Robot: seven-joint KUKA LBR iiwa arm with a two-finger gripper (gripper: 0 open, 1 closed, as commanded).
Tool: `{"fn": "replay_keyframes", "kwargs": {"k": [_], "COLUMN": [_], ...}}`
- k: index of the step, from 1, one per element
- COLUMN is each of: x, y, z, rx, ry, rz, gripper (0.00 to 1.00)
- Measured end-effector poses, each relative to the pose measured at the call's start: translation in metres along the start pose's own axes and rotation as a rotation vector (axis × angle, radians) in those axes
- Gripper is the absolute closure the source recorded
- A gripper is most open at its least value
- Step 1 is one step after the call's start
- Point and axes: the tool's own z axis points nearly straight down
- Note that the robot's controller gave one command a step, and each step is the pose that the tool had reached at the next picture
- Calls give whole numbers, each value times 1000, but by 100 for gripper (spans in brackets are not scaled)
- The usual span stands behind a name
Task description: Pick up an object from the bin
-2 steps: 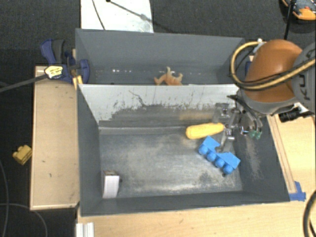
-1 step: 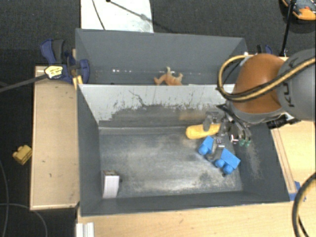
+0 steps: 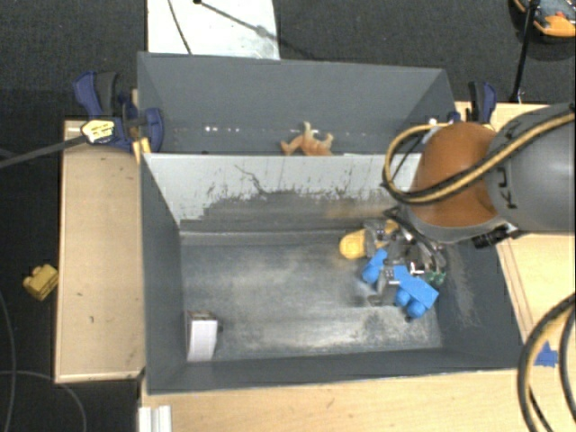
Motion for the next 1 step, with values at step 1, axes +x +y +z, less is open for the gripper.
{"fn": "replay_keyframes", "kwargs": {"k": [1], "x": [1], "y": [-7], "z": [11], "rx": [-1], "ry": [-1], "rz": [125], "gripper": [0]}}
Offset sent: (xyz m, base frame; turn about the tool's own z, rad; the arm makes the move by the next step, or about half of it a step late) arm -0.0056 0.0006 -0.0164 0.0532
